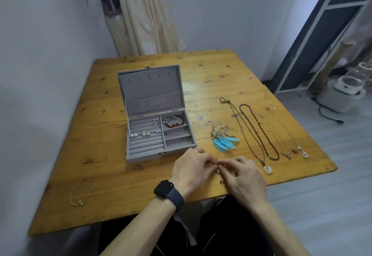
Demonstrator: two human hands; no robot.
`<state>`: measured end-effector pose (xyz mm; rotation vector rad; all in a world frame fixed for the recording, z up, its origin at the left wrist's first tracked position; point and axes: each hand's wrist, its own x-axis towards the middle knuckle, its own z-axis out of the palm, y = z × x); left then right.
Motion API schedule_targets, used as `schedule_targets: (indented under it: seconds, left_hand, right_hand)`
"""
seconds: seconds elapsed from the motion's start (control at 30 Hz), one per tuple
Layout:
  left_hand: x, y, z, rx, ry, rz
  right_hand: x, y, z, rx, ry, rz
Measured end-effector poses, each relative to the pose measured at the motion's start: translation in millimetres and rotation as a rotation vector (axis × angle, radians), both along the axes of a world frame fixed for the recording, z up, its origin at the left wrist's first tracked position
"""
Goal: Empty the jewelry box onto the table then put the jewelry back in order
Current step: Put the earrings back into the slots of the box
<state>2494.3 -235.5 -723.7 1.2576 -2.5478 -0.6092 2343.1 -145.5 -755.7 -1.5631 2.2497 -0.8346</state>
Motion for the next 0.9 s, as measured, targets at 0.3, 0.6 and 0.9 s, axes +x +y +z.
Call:
schedule_targets:
  seconds: [0.3, 0.6, 0.9]
  left_hand:
    - [-1, -5, -2, 0.074, 0.042, -0.006]
    - [25, -12, 14, 0.246, 0.357, 0.104]
    - [76, -36, 49, 0.257, 0.568, 0.237]
  right_hand:
    - [-2, -4, 6, 0.027, -0.011, 0.021]
    - [-3, -6, 14, -0.149, -0.352, -0.023]
    - [30, -40, 44, -0.275, -0.450, 0.078]
